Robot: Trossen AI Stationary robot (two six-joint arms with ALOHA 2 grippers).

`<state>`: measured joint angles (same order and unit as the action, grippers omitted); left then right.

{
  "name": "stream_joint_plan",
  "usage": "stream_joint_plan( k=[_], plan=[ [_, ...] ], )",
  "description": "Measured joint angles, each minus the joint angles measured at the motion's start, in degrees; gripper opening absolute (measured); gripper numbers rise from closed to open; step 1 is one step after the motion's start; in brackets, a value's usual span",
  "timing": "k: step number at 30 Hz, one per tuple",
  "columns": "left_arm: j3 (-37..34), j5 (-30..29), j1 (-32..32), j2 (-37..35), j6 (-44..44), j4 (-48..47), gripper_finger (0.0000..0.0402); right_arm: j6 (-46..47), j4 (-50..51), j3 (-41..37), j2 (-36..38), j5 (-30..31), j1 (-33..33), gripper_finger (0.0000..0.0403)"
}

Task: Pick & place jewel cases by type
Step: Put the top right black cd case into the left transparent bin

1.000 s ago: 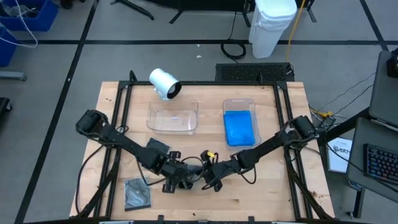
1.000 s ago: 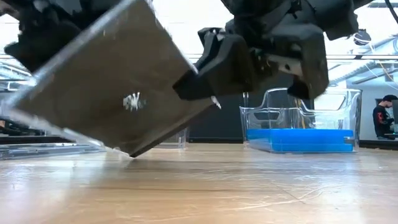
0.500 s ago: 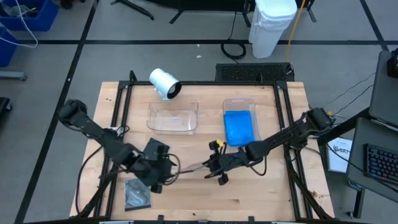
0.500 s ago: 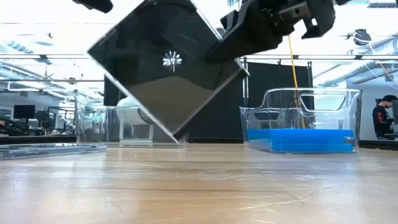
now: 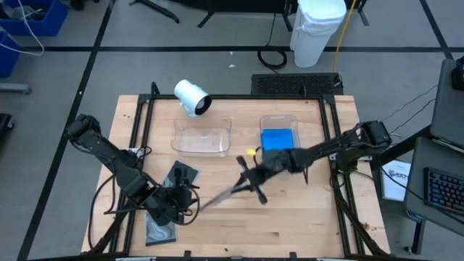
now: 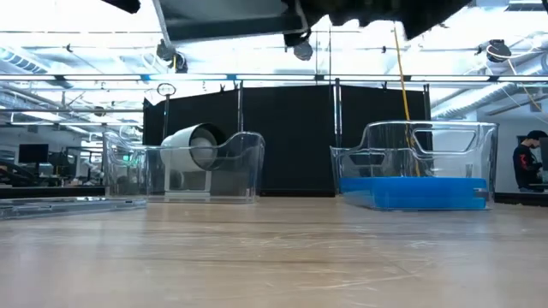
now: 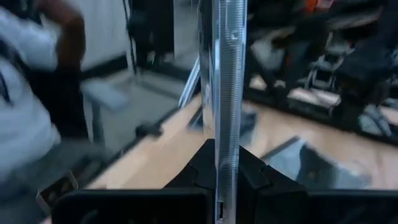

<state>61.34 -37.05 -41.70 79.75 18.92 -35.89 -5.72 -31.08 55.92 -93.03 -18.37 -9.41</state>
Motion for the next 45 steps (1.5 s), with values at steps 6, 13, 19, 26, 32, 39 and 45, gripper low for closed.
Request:
stream_joint_plan(
  k=[6,13,19,26,32,39,45],
  plan=[
    [0.00,-7.28,-2.66,0.00,3.40,-5.33,0.0191,10.51,-13.69,-1.08,0.06,-7.06,9.66,0.0010],
    [0.00,-18.03,-5.50,-0.32,8.05,-11.05,0.0191,10.93,-9.75,2.17,-0.06,4.40,16.76,0.0010],
    [0.00,-25.02,-6.83,-2.05,14.58,-17.27,0.0191,3.37,-0.41,9.67,-4.70,13.08,16.69,0.0010],
    [0.00,-28.93,-7.56,-2.99,20.61,-21.32,0.0191,6.60,-5.65,11.04,-14.54,14.02,18.27,0.0010],
    [0.00,-28.22,-7.56,-2.97,20.94,-21.49,0.0191,9.19,-11.50,11.05,-22.21,16.96,20.57,0.0010],
    [0.00,-26.72,-7.53,-2.95,21.07,-21.92,0.0191,9.55,-13.27,11.08,-24.00,18.29,21.32,0.0014],
    [0.00,-25.90,-7.52,-2.95,23.08,-23.43,0.0191,9.10,-12.90,11.08,-24.04,18.09,19.68,0.0036]
  ],
)
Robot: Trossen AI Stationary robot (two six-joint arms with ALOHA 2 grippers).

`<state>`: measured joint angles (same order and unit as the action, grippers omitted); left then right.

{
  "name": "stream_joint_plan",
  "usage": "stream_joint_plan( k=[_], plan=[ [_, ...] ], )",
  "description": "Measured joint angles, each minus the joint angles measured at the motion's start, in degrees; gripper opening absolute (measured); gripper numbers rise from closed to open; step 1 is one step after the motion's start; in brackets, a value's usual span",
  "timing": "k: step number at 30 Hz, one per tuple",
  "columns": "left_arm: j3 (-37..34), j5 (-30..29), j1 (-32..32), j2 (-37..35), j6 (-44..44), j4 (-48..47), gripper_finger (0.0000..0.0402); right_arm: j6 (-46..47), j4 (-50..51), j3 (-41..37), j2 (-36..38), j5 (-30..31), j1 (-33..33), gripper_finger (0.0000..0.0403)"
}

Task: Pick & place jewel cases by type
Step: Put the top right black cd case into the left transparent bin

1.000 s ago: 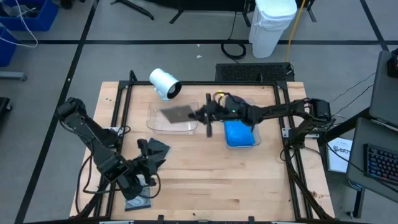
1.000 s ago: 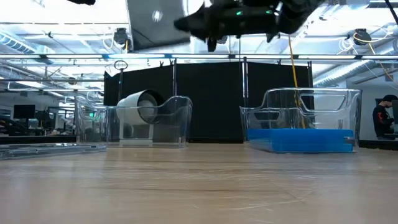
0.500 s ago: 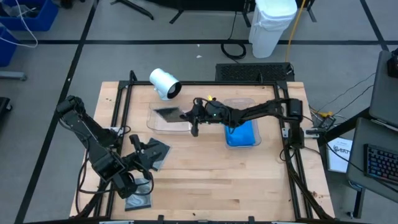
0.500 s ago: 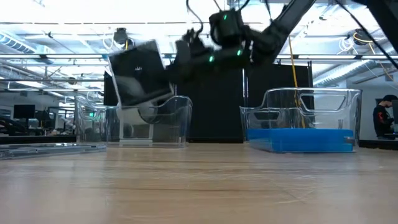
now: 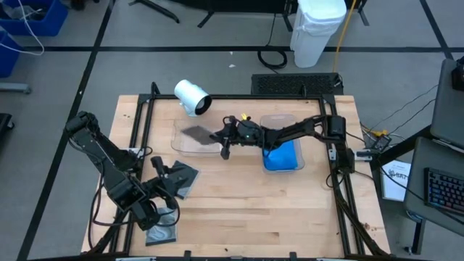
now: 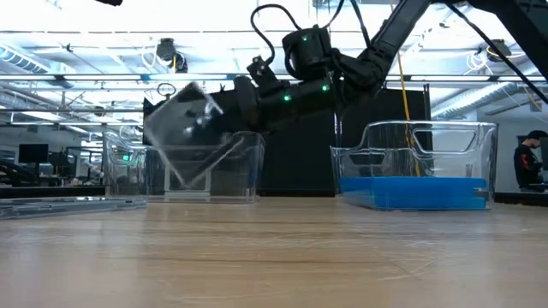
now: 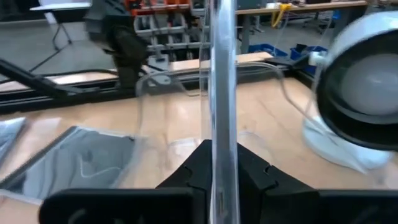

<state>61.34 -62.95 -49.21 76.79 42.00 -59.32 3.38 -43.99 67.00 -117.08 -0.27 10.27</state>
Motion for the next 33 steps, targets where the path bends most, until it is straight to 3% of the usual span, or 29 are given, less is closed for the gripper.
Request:
stream_joint_plan(
  k=[14,19,33],
  plan=[
    [-0.02,0.97,0.00,0.00,2.06,-1.12,0.0191,-3.00,0.00,-0.02,0.13,-0.26,-1.74,0.0042],
    [-0.02,0.95,0.00,0.00,2.06,-1.12,0.0191,-3.43,-0.65,-0.04,0.13,-4.55,-1.77,0.0048],
    [-0.02,0.94,0.00,0.00,2.17,-1.08,0.0191,-2.71,-4.36,-0.04,0.15,-4.18,-2.13,0.0208]
  ],
)
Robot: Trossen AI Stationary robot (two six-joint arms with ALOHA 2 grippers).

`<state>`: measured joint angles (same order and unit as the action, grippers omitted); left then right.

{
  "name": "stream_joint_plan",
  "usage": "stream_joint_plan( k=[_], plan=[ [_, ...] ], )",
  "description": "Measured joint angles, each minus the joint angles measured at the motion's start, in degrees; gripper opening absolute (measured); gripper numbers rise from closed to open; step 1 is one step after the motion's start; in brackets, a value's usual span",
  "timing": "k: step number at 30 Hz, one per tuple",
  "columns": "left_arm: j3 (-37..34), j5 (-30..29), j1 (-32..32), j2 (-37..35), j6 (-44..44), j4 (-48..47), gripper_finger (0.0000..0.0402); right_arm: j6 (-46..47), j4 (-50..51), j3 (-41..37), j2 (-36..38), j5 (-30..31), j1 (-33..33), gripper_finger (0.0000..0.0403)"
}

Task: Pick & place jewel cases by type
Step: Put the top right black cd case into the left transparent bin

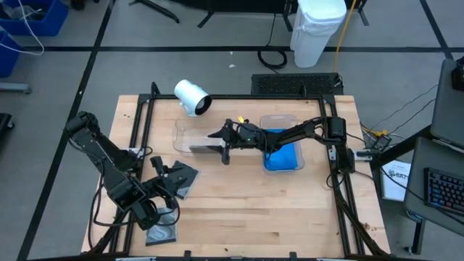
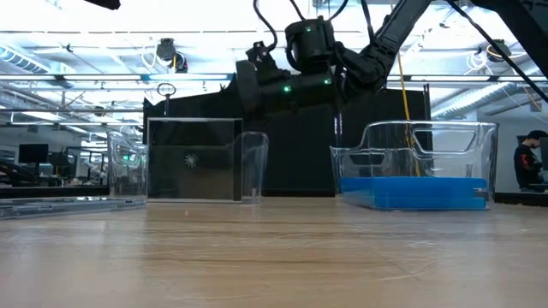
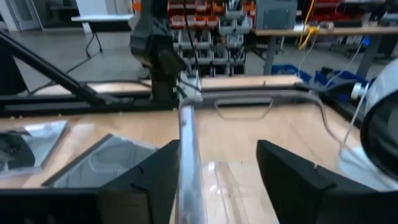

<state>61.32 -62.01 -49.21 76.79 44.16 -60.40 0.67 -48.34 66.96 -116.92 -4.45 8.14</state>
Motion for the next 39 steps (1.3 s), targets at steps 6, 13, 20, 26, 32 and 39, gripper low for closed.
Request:
stream_joint_plan(
  k=[6,13,20,26,32,39],
  plan=[
    [0.00,0.01,0.00,0.00,0.15,-0.02,0.0191,-0.78,-1.15,-0.07,2.83,0.07,0.00,0.0217],
    [-0.04,0.02,0.00,0.02,0.00,-0.26,0.0191,-6.60,5.49,-0.04,6.84,-10.43,-6.50,0.0174],
    [-0.04,0.01,0.07,0.02,0.15,-0.26,0.0191,-20.24,33.01,7.64,7.09,1.93,-15.27,0.0014],
    [-0.04,0.02,0.66,0.02,0.88,0.02,0.0191,-23.57,49.17,16.22,6.94,17.77,-17.53,0.0002],
    [-0.04,0.36,2.09,0.02,0.94,0.04,0.0191,-21.08,49.89,17.19,6.25,12.51,-15.15,0.0000],
    [-0.04,0.22,2.75,0.02,-0.33,-0.02,0.0191,-17.77,48.38,17.31,4.09,7.69,-10.29,0.0000]
  ],
)
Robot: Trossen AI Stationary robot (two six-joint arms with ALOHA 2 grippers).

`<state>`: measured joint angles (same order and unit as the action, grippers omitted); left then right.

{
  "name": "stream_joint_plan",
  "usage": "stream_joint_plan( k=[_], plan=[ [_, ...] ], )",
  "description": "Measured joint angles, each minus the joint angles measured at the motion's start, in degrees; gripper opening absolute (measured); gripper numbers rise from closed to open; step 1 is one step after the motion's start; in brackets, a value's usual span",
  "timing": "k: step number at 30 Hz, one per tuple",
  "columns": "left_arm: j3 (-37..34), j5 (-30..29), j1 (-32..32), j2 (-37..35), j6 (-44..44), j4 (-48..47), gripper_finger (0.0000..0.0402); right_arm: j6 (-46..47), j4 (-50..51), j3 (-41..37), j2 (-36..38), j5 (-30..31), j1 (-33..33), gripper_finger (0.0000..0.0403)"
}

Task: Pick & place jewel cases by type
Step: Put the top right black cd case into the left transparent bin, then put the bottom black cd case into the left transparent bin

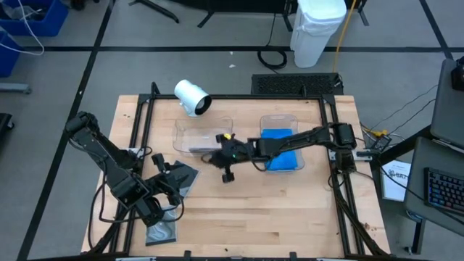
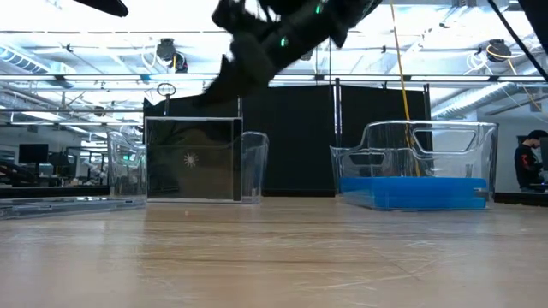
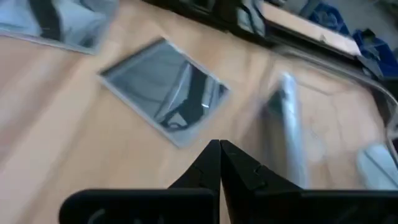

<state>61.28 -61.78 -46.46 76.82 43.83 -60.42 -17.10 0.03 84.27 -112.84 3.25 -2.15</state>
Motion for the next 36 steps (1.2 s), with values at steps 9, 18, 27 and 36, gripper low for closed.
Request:
stream_joint_plan(
  k=[9,18,27,36],
  plan=[
    [0.00,-0.21,0.00,0.00,-0.15,-0.02,0.0191,-0.04,-2.50,-0.20,-2.40,4.61,5.29,0.0000],
    [-0.04,-0.02,0.00,0.00,-0.09,-0.07,0.0191,1.40,-5.37,-0.20,-2.40,8.73,8.22,0.0000],
    [-0.90,8.74,1.09,-0.02,4.47,0.60,0.0191,5.45,-3.40,-1.02,4.38,-10.88,5.53,0.0000],
    [-12.65,0.49,-2.88,-1.54,14.56,0.61,0.0191,9.33,-20.11,-21.04,22.00,-19.84,0.41,0.0000]
  ],
)
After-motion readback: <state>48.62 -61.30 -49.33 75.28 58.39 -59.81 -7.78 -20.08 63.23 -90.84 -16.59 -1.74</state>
